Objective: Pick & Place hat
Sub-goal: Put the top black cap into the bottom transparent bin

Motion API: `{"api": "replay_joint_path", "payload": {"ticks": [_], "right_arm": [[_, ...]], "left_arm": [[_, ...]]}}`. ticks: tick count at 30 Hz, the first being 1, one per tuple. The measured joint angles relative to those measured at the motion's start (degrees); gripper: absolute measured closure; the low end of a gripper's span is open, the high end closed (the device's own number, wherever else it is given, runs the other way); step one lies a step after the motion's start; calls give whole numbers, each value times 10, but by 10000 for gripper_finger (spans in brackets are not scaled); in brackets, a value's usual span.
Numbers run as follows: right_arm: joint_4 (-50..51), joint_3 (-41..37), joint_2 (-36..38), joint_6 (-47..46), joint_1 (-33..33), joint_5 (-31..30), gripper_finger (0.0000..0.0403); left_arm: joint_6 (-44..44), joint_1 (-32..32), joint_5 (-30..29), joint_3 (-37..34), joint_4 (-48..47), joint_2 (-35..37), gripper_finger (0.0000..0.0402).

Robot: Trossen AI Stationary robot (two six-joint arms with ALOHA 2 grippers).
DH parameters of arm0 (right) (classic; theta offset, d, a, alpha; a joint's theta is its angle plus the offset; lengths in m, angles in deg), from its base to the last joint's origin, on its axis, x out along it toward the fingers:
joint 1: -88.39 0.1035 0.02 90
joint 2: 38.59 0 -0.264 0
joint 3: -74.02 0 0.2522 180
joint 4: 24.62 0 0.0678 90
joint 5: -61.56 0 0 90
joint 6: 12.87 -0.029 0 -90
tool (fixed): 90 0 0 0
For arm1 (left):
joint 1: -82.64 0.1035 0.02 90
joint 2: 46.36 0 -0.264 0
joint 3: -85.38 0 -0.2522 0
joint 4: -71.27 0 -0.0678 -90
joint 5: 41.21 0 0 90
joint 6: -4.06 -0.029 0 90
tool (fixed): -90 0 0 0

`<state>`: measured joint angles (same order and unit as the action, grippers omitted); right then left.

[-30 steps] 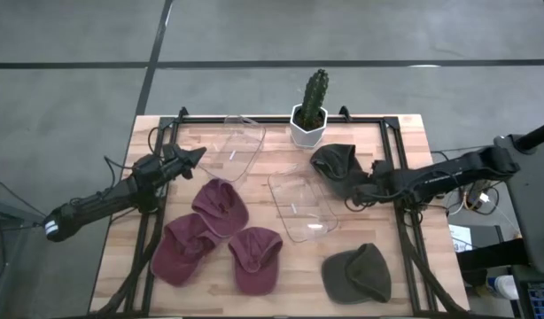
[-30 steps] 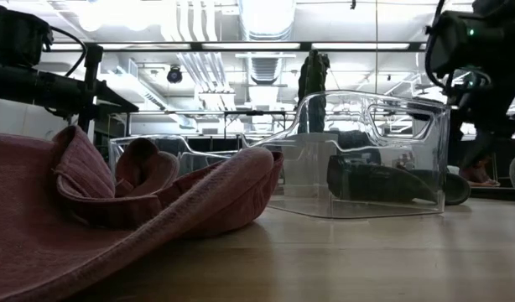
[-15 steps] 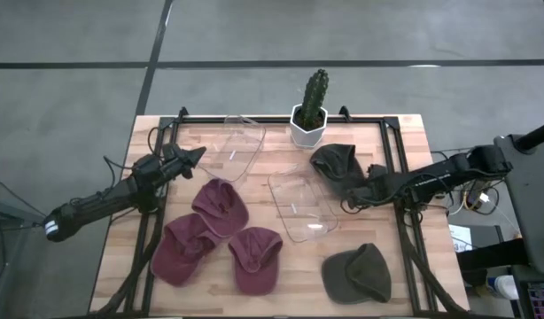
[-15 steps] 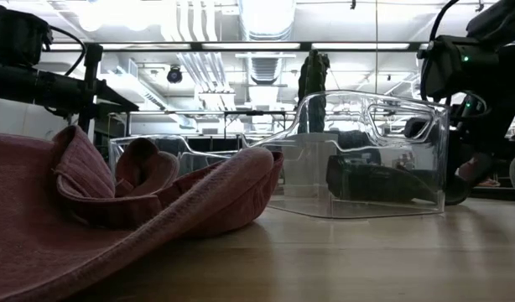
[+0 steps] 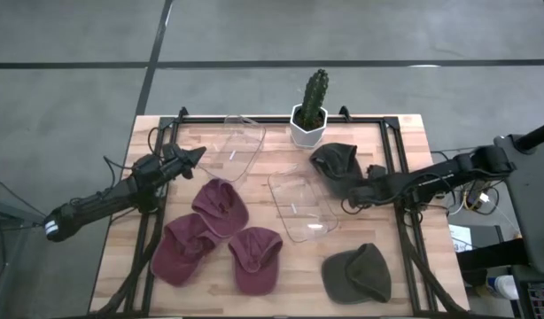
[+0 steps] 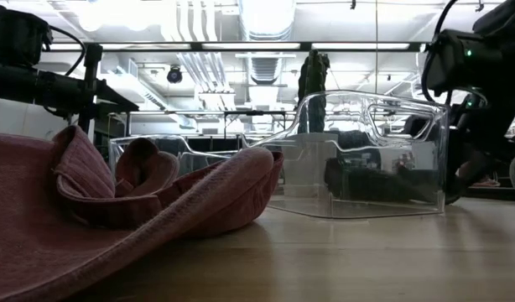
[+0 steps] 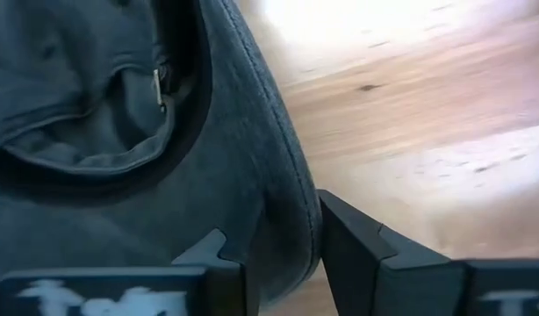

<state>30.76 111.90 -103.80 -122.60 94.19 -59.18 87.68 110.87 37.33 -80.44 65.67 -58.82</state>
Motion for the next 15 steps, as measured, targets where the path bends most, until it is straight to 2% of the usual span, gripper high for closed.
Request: {"api": "replay_joint_path", "payload": {"ticks": [3, 7, 15], "right_arm": [[-3, 0, 18, 16, -1, 0, 333], [-5, -2, 39, 25, -1, -4, 382], [1, 2, 70, 33, -2, -12, 391]], "left_arm": [[0, 0, 0, 0, 0, 0, 399], [0, 0, 0, 0, 0, 0, 399], [0, 0, 0, 0, 0, 0, 399]]}}
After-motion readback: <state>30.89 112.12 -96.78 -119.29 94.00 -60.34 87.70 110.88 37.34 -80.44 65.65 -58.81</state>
